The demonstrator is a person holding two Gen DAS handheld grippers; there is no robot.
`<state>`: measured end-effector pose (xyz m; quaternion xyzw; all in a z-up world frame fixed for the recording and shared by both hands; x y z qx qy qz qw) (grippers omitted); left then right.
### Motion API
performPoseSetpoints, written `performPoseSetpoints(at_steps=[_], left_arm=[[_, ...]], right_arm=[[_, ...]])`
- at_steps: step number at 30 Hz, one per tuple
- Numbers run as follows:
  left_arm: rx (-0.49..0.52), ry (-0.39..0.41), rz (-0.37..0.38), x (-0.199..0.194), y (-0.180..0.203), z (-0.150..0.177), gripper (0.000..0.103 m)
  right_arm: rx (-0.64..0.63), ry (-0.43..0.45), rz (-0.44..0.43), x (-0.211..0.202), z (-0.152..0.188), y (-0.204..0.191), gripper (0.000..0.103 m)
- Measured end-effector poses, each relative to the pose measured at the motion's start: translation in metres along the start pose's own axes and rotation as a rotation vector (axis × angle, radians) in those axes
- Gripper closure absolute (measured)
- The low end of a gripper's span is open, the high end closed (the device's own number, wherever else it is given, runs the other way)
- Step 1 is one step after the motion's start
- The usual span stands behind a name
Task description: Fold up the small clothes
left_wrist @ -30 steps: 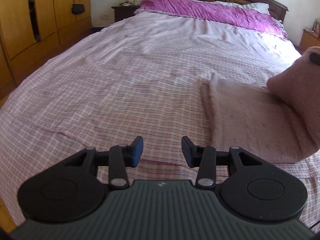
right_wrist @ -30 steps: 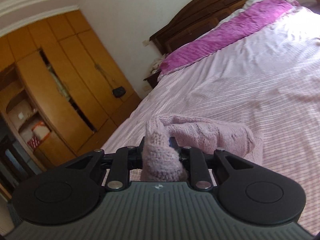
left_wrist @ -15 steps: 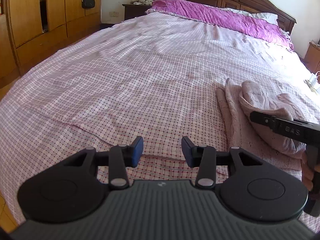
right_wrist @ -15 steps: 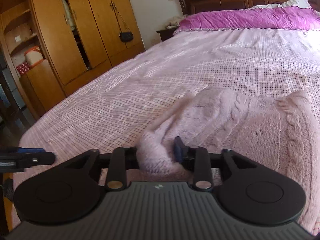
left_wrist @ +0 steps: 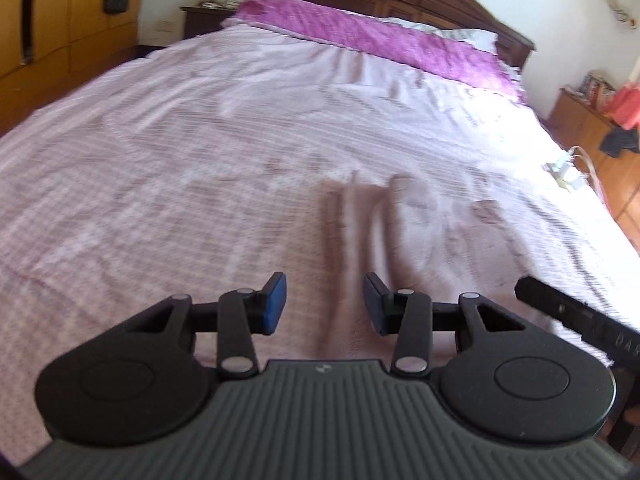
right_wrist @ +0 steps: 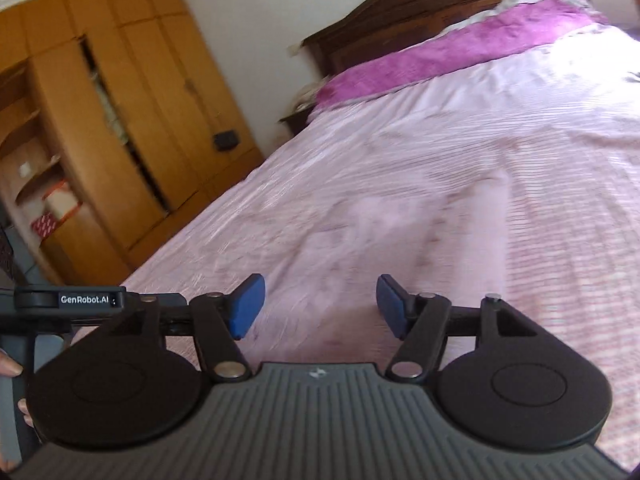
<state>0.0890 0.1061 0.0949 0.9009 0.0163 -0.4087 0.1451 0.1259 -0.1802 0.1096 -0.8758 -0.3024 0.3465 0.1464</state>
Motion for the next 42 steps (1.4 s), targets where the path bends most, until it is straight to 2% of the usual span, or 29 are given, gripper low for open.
performPoseSetpoints(at_steps=[3,5,8,13,16,18,24,26,27,28,29,31,34,36,38,40,42], left_arm=[[0.009,-0.008,0.040,0.011,0.015,-0.010,0.057],[0.005,-0.022,0.064,0.021,0.022,-0.016,0.044],[0.035,-0.045,0.098,0.038,0.036,-0.025,0.044],[0.169,-0.034,0.051,0.067,0.062,-0.036,0.044],[0.239,-0.033,-0.010,0.090,0.071,-0.040,0.044],[0.226,-0.049,-0.039,0.105,0.071,-0.042,0.044],[0.117,-0.066,0.027,0.127,0.060,-0.041,0.044],[0.109,-0.060,0.072,0.130,0.062,-0.040,0.050],[0.114,-0.048,0.088,0.130,0.063,-0.039,0.061],[0.119,-0.043,0.101,0.130,0.064,-0.039,0.077],[0.120,-0.038,0.115,0.129,0.065,-0.039,0.079],[0.111,-0.018,0.127,0.124,0.064,-0.041,0.082],[0.079,0.055,0.127,0.097,0.051,-0.051,0.083],[0.075,0.080,0.091,0.085,0.036,-0.057,0.083],[0.074,0.060,0.014,0.088,0.017,-0.061,0.083],[0.068,-0.017,0.019,0.101,0.004,-0.059,0.082],[0.074,-0.024,0.033,0.106,0.001,-0.054,0.077]], right_arm=[[0.028,0.027,0.024,-0.013,0.000,0.018,0.032],[0.034,0.041,0.065,-0.020,0.001,0.030,0.030],[0.069,0.051,0.095,-0.024,0.002,0.046,0.029],[0.125,0.058,0.109,-0.023,0.006,0.067,0.029],[0.143,0.056,0.108,-0.016,0.009,0.077,0.029],[0.146,0.055,0.110,-0.012,0.011,0.079,0.029],[0.145,0.074,0.062,-0.005,0.016,0.087,0.027],[0.155,0.077,0.054,-0.002,0.018,0.088,0.026],[0.161,0.076,0.050,-0.001,0.019,0.089,0.025],[0.166,0.075,0.046,0.001,0.020,0.089,0.025],[0.172,0.076,0.041,0.002,0.020,0.088,0.025],[0.176,0.069,0.023,0.006,0.019,0.085,0.025],[0.147,0.046,-0.057,0.011,0.015,0.070,0.025],[0.110,0.048,-0.103,0.013,0.012,0.058,0.025],[0.094,0.034,-0.146,0.017,0.011,0.048,0.025],[0.070,0.022,-0.147,0.023,0.011,0.038,0.025],[0.028,0.023,-0.092,0.027,0.012,0.029,0.025]])
Point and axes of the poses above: each gripper's, at about its wrist camera, not at the fingertips, and x roughly the way its jaws point, y to its right, z to its underside, the point moved 4 cm from there along x, roughly the way its jaws point, and after that the axes turned 9 degrees about -y, right-handed, at the moved point
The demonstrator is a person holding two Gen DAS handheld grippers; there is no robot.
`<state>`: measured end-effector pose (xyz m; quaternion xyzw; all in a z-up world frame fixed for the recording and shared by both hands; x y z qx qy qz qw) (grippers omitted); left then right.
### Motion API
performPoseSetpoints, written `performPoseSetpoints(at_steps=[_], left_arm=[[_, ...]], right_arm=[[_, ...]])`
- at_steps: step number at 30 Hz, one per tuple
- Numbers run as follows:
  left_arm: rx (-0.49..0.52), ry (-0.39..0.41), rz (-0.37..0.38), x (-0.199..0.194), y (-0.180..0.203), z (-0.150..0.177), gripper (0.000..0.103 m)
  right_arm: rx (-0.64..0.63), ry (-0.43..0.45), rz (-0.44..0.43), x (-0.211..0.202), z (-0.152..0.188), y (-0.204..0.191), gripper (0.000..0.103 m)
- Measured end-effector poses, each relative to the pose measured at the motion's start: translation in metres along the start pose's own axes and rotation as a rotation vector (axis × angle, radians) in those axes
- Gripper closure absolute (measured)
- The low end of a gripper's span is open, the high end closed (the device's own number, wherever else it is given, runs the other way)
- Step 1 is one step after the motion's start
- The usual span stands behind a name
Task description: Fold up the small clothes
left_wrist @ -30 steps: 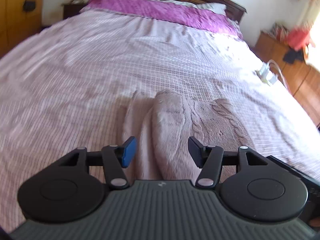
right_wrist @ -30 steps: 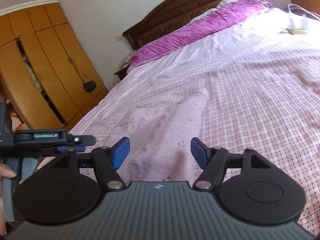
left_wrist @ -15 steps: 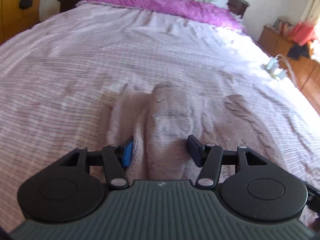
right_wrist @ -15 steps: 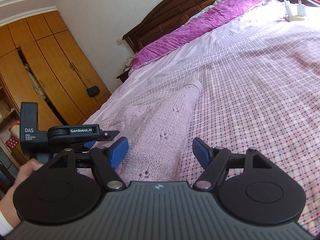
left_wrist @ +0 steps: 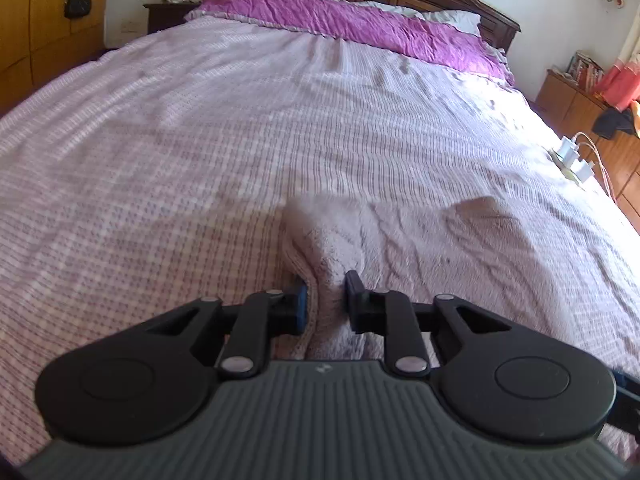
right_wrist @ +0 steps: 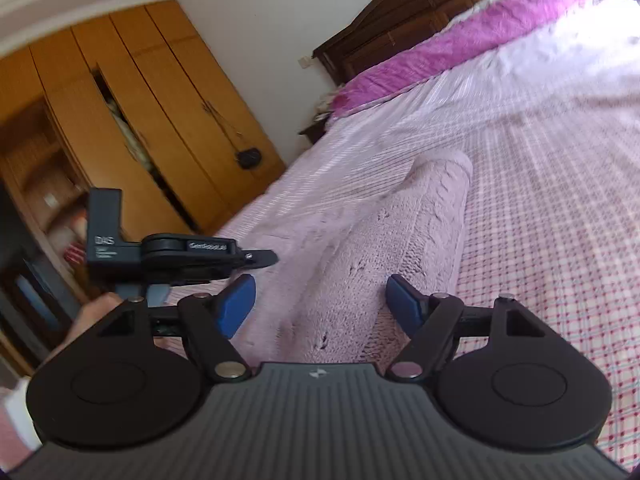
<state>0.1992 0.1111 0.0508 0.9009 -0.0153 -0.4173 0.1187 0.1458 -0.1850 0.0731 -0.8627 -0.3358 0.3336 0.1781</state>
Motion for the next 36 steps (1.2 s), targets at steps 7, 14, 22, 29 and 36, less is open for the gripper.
performPoseSetpoints(at_steps=[7,14,22,29,36], left_arm=[[-0.088,0.005,0.108,-0.016,-0.006,0.011,0.035],[-0.197,-0.130,0.201,-0.011,-0.019,0.044,0.024],[-0.266,-0.134,0.312,0.008,0.005,0.054,0.028],[-0.337,-0.149,0.381,-0.015,0.015,0.048,0.056],[-0.253,-0.174,0.476,-0.052,0.069,0.068,0.057]], right_arm=[[0.068,0.008,0.051,-0.005,-0.010,0.012,0.021],[0.184,-0.117,0.012,0.017,-0.021,0.043,0.014],[0.263,-0.204,-0.033,0.058,-0.021,0.050,0.016],[0.314,-0.210,-0.043,0.029,-0.047,0.036,0.050],[0.285,-0.168,-0.012,-0.061,-0.053,0.025,0.050]])
Point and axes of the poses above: each gripper's, at about its wrist camera, not at the fingertips, and x roughly the way its jaws point, y to its right, z to its underside, the point moved 4 cm from there along x, roughly the way its jaws point, and after that the axes turned 9 degrees about -y, right-handed, at the moved point
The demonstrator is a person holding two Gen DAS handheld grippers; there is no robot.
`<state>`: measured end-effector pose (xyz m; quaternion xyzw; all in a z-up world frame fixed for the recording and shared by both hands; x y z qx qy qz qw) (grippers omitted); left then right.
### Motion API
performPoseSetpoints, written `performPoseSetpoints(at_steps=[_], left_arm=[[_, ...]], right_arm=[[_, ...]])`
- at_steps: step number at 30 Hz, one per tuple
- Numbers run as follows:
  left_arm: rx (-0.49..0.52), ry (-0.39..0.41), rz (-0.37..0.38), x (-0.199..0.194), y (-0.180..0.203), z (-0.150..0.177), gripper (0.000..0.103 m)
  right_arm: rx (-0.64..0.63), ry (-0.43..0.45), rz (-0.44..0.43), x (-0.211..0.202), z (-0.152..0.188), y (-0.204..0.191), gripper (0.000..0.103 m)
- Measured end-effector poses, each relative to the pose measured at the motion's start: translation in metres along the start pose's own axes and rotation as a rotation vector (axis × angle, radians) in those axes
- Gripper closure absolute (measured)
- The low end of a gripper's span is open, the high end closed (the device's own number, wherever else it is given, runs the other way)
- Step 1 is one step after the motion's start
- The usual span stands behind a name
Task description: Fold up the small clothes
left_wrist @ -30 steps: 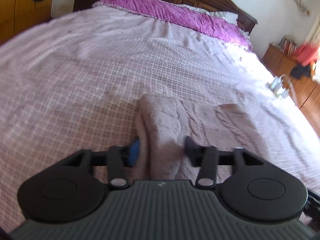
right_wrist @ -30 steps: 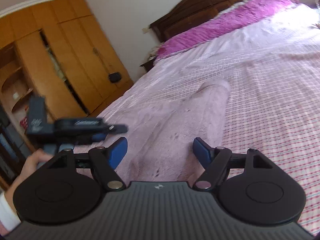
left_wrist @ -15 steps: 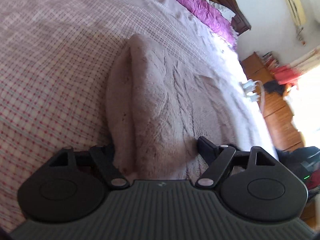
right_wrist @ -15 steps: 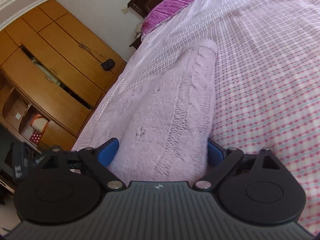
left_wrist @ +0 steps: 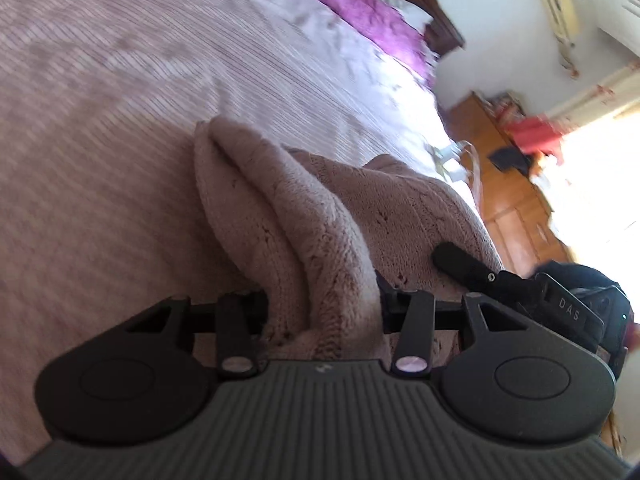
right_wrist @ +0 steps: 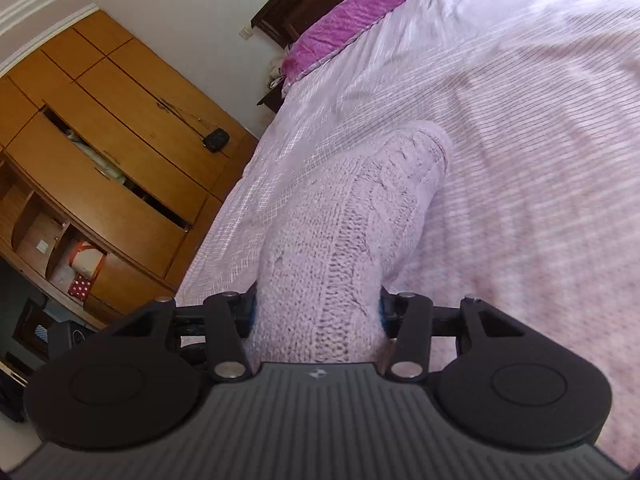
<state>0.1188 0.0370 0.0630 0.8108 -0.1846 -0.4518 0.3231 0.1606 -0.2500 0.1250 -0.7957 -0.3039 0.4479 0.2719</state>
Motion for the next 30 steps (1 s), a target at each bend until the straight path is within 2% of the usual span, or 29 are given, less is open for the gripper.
performPoseSetpoints(at_steps=[2,5,7,9,11,15,20,22,23,25,27,30], left_arm=[[0.017,-0.018,0.029,0.001,0.011,0.018,0.056],[0.070,-0.051,0.025,0.006,0.024,0.045,0.055],[0.104,-0.079,-0.035,0.014,0.026,0.063,0.052],[0.148,-0.090,-0.154,0.021,0.024,0.075,0.048],[0.194,-0.071,-0.243,0.021,0.017,0.089,0.036],[0.227,-0.037,-0.281,0.007,0.016,0.101,0.035],[0.243,0.013,-0.357,-0.020,0.025,0.119,0.036],[0.262,0.028,-0.383,-0.030,0.033,0.131,0.030],[0.277,0.033,-0.400,-0.030,0.036,0.137,0.022],[0.313,0.048,-0.439,-0.030,0.039,0.148,0.017],[0.337,0.054,-0.486,-0.028,0.039,0.160,0.017],[0.359,0.038,-0.526,-0.022,0.038,0.180,0.017]], right_arm=[[-0.001,0.003,0.019,-0.029,0.013,0.004,0.049],[0.012,0.004,0.064,-0.066,0.040,0.013,0.048],[0.025,-0.008,0.105,-0.077,0.059,0.025,0.047],[0.033,-0.030,0.165,-0.075,0.076,0.043,0.046],[0.049,-0.040,0.204,-0.070,0.092,0.060,0.040],[0.049,0.002,0.193,-0.078,0.109,0.066,0.029],[-0.049,0.050,0.265,-0.100,0.135,0.050,0.021],[-0.101,0.060,0.295,-0.109,0.148,0.044,0.018],[-0.125,0.060,0.308,-0.113,0.155,0.040,0.017],[-0.168,0.039,0.338,-0.118,0.170,0.035,0.014],[-0.192,0.020,0.378,-0.121,0.184,0.032,0.013],[-0.190,0.037,0.458,-0.121,0.205,0.034,0.010]])
Point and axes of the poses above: each gripper's, at about its wrist camera, not at the fingertips, and x roughly the way its jaws point, y to its right, z to its underside, the point moved 4 cm from there along x, roughly the way its jaws point, and after that the axes turned 9 degrees about -y, right-handed, at the moved point
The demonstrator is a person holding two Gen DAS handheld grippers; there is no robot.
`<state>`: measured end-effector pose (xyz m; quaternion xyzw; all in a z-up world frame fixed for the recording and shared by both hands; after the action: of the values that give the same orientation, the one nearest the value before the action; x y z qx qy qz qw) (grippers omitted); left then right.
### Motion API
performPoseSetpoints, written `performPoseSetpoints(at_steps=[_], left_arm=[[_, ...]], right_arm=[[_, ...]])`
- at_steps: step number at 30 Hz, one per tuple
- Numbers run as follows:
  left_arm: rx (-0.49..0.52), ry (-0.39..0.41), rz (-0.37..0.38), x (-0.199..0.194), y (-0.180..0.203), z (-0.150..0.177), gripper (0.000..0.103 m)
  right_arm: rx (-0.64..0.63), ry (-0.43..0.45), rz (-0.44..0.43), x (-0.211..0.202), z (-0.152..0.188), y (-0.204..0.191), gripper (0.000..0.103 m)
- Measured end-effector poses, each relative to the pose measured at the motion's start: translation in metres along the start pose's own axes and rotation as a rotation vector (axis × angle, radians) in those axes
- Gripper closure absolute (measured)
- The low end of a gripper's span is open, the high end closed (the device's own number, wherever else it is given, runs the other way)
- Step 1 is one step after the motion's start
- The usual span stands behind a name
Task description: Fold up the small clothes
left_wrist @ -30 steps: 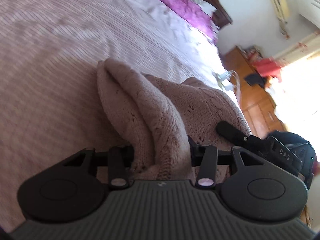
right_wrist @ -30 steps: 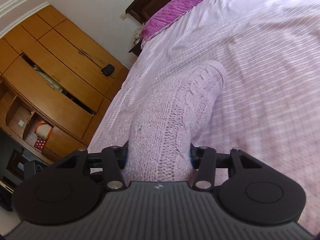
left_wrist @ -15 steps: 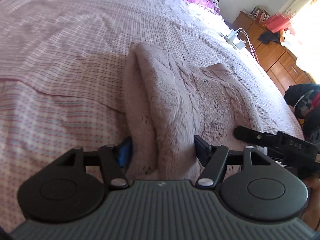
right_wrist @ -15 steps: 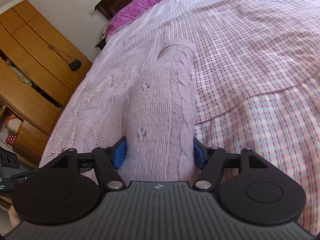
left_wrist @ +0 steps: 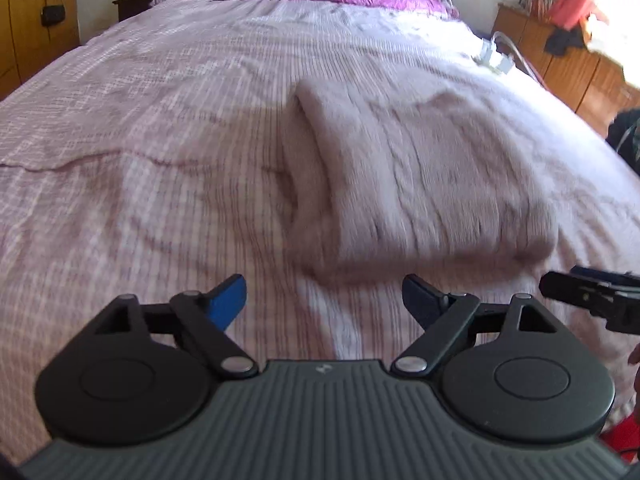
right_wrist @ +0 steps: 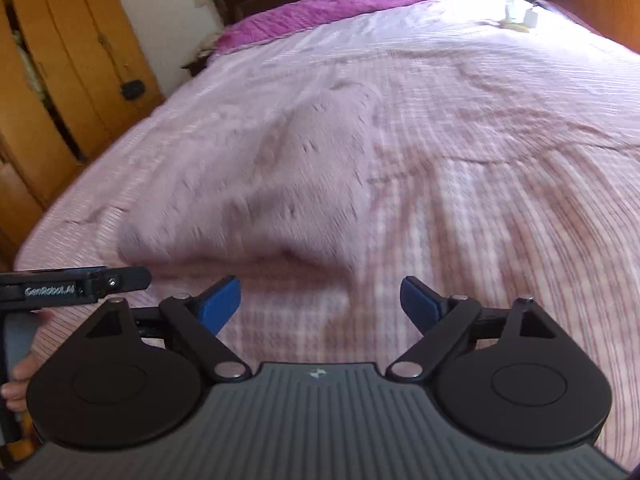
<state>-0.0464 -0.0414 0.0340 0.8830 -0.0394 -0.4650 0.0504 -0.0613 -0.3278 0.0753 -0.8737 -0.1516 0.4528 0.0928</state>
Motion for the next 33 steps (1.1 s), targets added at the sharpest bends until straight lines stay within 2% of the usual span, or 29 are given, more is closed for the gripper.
performPoseSetpoints(at_steps=[3,6,9,13,33], left_arm=[[-0.014,-0.020,-0.025,0.007,0.008,0.018,0.016],[-0.031,-0.013,-0.099,0.020,0.015,0.032,0.015],[-0.001,0.009,-0.170,0.030,0.028,0.038,0.004],[0.035,0.008,-0.239,0.033,0.038,0.043,0.003],[0.027,0.023,-0.209,0.032,0.034,0.045,0.001]], right_arm=[[0.017,-0.021,0.036,0.007,0.015,0.000,0.000],[0.041,-0.069,0.091,0.021,0.025,0.000,0.000],[0.032,-0.022,0.119,0.031,0.036,0.002,0.000],[-0.075,-0.010,0.220,0.037,0.053,-0.016,0.000],[-0.059,-0.001,0.213,0.040,0.055,-0.018,0.000]])
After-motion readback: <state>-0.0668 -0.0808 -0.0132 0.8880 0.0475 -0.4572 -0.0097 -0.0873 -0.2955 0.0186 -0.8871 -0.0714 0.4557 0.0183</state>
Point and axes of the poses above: each gripper's, at about its wrist camera, not at the fingertips, and x roughly the way its jaws point, y to its right, z to its underside, the point moved 4 cm from there along x, roughly the way its jaws point, and after that the axes turned 9 degrees about -y, right-handed, at the moved point
